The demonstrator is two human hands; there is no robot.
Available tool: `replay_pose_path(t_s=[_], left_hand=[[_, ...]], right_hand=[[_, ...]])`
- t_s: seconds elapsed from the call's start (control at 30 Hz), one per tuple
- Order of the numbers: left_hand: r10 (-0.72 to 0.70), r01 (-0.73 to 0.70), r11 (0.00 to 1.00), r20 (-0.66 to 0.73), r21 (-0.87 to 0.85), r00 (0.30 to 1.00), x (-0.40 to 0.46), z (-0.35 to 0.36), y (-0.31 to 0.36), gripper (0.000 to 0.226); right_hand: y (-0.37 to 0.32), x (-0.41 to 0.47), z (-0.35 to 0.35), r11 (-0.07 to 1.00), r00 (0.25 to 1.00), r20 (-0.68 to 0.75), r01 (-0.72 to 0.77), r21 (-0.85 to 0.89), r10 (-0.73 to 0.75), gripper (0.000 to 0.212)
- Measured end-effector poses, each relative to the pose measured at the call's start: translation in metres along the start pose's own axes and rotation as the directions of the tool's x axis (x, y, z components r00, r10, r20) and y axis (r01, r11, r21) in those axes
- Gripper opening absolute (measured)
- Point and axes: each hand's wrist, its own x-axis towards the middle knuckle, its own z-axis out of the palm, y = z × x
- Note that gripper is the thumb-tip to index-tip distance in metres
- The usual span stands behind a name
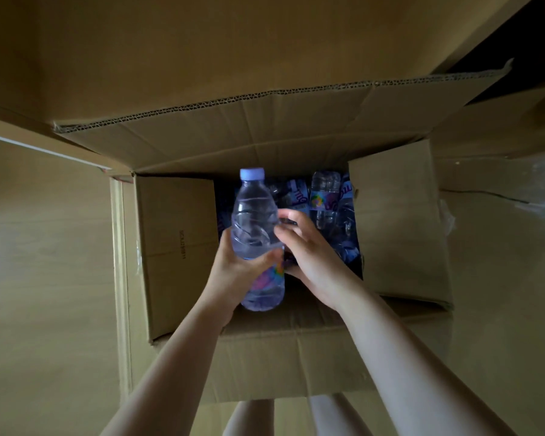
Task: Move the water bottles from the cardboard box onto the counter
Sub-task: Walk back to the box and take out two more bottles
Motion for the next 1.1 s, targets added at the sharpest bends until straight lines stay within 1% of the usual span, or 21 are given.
replay_pose_path(t_s=[0.07,0.1,0.13,0.17,0.23,0.27,0.3,0.37,0.47,0.57,0.63,0.7,0.77,0.87,0.93,0.97,1.03,1.1], left_hand=[[0.007,-0.009,0.999,-0.058,-0.033,0.998,0.006,-0.007,0.001,0.057],[0.01,-0.013,0.999,-0.074,-0.045,0.997,0.009,-0.011,0.001,0.064],[0.015,-0.02,0.998,-0.091,-0.053,0.996,0.012,-0.016,0.001,0.071],[0.022,-0.028,0.998,-0.109,-0.057,0.994,0.016,-0.02,0.003,0.077],[0.033,-0.039,0.998,-0.131,-0.047,0.991,0.023,-0.028,0.003,0.08],[0.033,-0.039,0.999,-0.136,-0.036,0.99,0.026,-0.031,0.001,0.079],[0.03,-0.034,0.999,-0.141,-0.026,0.99,0.029,-0.033,-0.001,0.079],[0.021,-0.023,1.0,-0.15,-0.011,0.988,0.033,-0.038,-0.007,0.081],[0.011,-0.013,1.0,-0.151,-0.011,0.989,0.037,-0.039,-0.017,0.086],[-0.001,-0.001,1.0,-0.135,-0.014,0.991,0.041,-0.04,-0.025,0.079],[-0.016,0.014,1.0,-0.129,-0.017,0.991,0.044,-0.039,-0.031,0.079],[-0.034,0.031,0.999,-0.124,-0.025,0.992,0.045,-0.039,-0.035,0.081],[-0.042,0.038,0.998,-0.126,-0.041,0.991,0.045,-0.04,-0.038,0.083],[-0.06,0.052,0.997,-0.132,-0.063,0.989,0.041,-0.039,-0.041,0.084],[-0.074,0.065,0.995,-0.124,-0.076,0.99,0.035,-0.038,-0.039,0.083],[-0.075,0.066,0.995,-0.117,-0.075,0.99,0.032,-0.038,-0.037,0.082],[-0.075,0.068,0.995,-0.102,-0.067,0.992,0.025,-0.037,-0.032,0.082],[-0.081,0.073,0.993,-0.092,-0.089,0.992,0.017,-0.036,-0.024,0.081]], right_hand=[[0.002,0.014,-0.003,0.998,0.999,0.034,-0.04,-0.056,0.041,0.026],[0.006,0.021,-0.006,0.988,0.998,0.014,-0.06,-0.141,0.062,0.025],[0.014,0.029,-0.009,0.959,0.997,-0.032,-0.081,-0.272,0.075,0.025],[0.024,0.039,-0.013,0.898,0.994,-0.077,-0.099,-0.429,0.072,0.026],[0.051,0.055,-0.021,0.701,0.991,-0.109,-0.128,-0.701,0.071,0.03],[0.064,0.062,-0.023,0.599,0.992,-0.101,-0.13,-0.79,0.081,0.031],[0.075,0.068,-0.025,0.519,0.992,-0.085,-0.122,-0.846,0.094,0.033],[0.092,0.08,-0.024,0.419,0.993,-0.047,-0.087,-0.904,0.105,0.038],[0.109,0.099,-0.016,0.279,0.993,0.071,0.042,-0.959,0.093,0.048],[0.123,0.115,-0.003,0.095,0.965,0.197,0.182,-0.979,0.174,0.058],[0.132,0.125,0.003,-0.004,0.944,0.226,0.234,-0.972,0.24,0.07],[0.14,0.131,0.008,-0.038,0.933,0.219,0.239,-0.97,0.286,0.083],[0.144,0.136,0.011,-0.048,0.934,0.204,0.227,-0.973,0.293,0.089],[0.138,0.137,0.014,-0.078,0.925,0.183,0.221,-0.972,0.332,0.093],[0.131,0.132,0.01,-0.073,0.927,0.147,0.182,-0.981,0.346,0.091],[0.125,0.127,0.005,-0.041,0.931,0.117,0.14,-0.989,0.346,0.089],[0.109,0.113,-0.012,0.064,0.938,0.049,0.028,-0.998,0.343,0.081],[0.088,0.097,-0.031,0.209,0.93,0.011,-0.07,-0.975,0.366,0.061]])
